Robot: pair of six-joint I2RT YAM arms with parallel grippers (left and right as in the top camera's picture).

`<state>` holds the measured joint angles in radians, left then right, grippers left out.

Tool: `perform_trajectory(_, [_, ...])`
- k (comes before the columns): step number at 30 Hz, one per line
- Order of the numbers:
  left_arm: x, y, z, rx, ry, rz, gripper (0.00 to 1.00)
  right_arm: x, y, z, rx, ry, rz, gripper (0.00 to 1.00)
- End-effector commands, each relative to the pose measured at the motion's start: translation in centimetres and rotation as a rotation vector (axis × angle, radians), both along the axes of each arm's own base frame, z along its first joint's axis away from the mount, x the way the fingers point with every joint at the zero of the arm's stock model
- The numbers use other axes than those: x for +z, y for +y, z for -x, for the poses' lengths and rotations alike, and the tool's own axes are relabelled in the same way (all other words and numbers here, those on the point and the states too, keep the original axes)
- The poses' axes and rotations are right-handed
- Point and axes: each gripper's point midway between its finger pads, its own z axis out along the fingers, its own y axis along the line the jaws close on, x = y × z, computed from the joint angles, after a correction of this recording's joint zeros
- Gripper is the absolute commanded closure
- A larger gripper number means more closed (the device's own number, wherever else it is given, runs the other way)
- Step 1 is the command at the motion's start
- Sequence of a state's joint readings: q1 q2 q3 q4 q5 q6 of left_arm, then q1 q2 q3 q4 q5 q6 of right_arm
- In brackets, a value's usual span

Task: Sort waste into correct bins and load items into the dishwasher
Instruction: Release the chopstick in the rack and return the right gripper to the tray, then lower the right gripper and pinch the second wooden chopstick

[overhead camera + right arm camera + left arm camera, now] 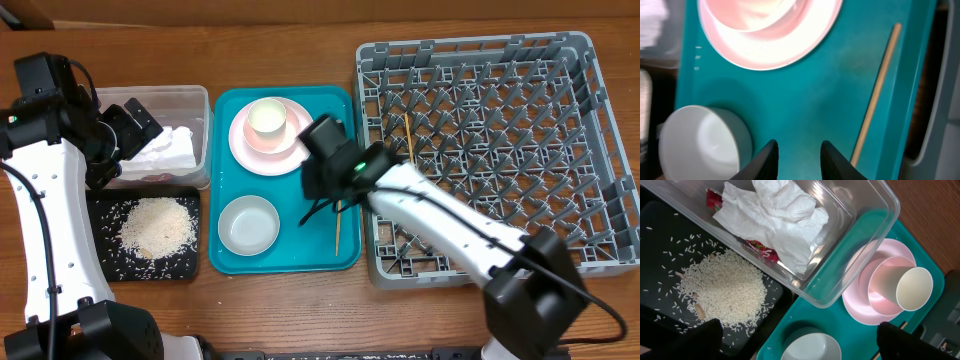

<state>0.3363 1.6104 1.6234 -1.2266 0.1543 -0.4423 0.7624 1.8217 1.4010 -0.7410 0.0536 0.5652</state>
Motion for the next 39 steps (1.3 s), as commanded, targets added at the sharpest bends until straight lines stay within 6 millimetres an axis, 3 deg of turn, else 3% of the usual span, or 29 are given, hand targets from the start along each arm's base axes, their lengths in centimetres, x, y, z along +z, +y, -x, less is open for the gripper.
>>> perform_trajectory(1, [1.0, 0.1, -0.3, -0.001, -0.033, -0.002, 0.00, -0.8, -2.1, -2.4, -0.204, -0.162, 0.177, 0.70])
perform_trajectory(11, [1.0, 0.1, -0.3, -0.001, -0.033, -0.002, 0.00, -6.6, -3.6, -2.7, -0.275, -0.085, 0.278, 0.64])
perform_trajectory(26, [1.0, 0.1, -0.3, -0.001, -0.033, -0.002, 0.00, -9.5, -3.3, -1.7, -0.325, 0.015, 0.253, 0.65])
perform_trajectory(32, [1.0, 0.1, -0.3, -0.001, -0.033, -0.002, 0.00, -9.8, -2.9, -1.3, -0.314, 0.042, 0.236, 0.65])
perform_trajectory(39, [1.0, 0.1, -0.3, -0.001, -0.033, -0.002, 0.00, -9.9, -2.7, -1.2, -0.308, 0.054, 0.228, 0.82])
